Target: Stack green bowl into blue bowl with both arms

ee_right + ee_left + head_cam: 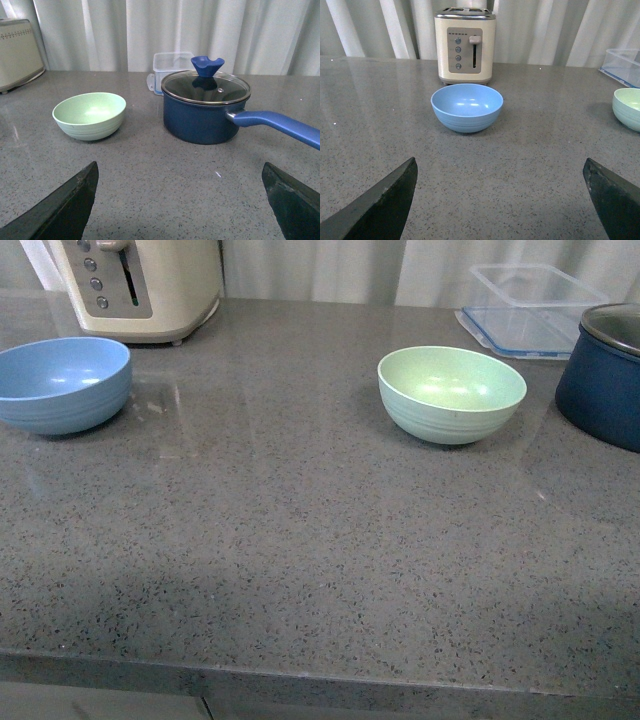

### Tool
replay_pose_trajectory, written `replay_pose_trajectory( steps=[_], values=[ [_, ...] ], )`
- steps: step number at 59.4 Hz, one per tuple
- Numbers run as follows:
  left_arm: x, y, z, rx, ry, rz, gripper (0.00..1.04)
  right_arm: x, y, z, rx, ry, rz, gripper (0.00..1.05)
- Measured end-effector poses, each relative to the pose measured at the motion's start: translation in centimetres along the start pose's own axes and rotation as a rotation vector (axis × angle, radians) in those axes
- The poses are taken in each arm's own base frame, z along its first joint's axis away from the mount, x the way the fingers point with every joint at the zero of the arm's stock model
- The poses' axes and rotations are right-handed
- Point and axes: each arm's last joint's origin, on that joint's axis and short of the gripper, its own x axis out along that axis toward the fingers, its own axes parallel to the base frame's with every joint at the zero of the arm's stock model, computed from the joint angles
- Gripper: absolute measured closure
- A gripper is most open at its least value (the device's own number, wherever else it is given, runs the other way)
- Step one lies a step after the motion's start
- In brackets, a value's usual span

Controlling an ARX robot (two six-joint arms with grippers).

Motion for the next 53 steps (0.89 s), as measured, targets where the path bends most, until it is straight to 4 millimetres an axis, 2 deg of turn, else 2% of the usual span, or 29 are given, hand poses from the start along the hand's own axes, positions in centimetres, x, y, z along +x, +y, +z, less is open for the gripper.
replay_pose_trajectory(
  steps=[53],
  values=[
    [0.00,0.00,0.00,0.000,0.000,0.000,0.07,0.00,0.00,0.00,0.000,0.000,0.000,0.10]
  ],
)
